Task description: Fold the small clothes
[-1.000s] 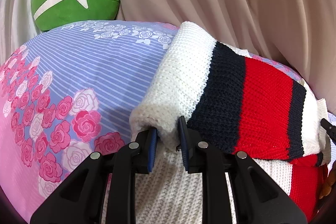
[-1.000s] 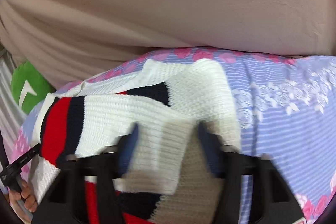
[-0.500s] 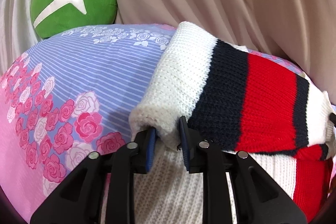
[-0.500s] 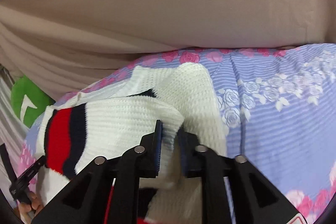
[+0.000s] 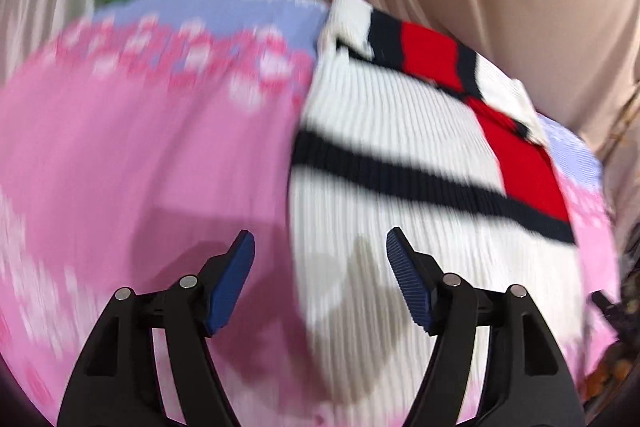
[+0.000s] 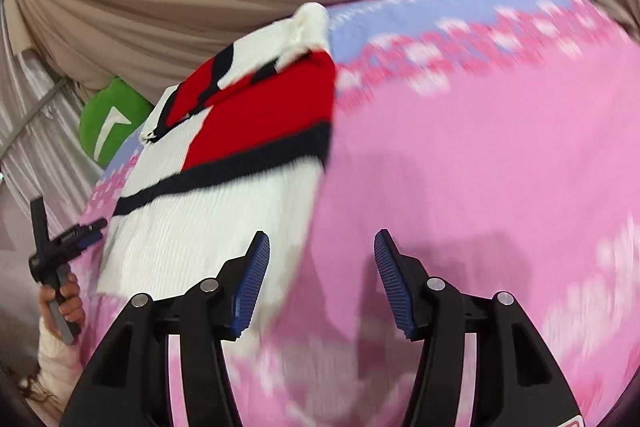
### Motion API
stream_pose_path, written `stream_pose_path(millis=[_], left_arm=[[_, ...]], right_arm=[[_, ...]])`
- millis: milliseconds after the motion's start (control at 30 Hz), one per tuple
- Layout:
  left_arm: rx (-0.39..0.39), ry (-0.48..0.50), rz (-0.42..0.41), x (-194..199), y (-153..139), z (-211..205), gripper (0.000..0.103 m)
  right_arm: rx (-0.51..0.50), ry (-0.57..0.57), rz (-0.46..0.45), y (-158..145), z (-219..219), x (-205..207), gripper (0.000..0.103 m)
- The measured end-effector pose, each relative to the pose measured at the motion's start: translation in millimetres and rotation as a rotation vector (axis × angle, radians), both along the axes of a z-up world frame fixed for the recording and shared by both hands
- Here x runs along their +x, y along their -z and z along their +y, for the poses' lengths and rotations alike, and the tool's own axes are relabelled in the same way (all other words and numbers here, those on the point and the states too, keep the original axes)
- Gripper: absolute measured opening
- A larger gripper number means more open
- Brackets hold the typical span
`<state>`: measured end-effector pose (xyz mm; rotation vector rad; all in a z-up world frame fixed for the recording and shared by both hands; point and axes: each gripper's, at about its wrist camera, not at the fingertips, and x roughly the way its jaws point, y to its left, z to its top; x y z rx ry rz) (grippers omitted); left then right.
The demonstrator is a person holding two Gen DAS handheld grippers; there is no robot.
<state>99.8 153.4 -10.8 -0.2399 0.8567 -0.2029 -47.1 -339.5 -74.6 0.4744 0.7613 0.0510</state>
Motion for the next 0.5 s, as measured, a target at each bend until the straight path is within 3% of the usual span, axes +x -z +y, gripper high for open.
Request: stream_pose_path(millis=[167,300,400,467,500], left_arm=[[-0.131,0.03,0.016,-37.3,12.8,-1.1,0.068],[-0.213,0.025,0.016,-40.2,15.2,-9.2,0.069],[-0.22,0.006,0.007,-33.1,14.3,-16.3,0.068],[-0.212,-0.002,0.012,-30.0,14.9,-19.8,0.048],[-0.206,-0.008,0.016,-28.1,14.8,-20.4,0.042]], right_arm=[[0.085,-0.045,-0.018,14.9,21.4,-24.0,0.055],[0.163,-0.1,-0.013,16.8,41.2,-9.3,0.057],[0.231,-0.113,-0.006,19.9,52.1,8.4,0.058],[0.233,-0.097,-0.011,18.6,56.9,15.4,0.058],[0.232,-0.091,-0.012,18.0,59.7,18.5,0.052]])
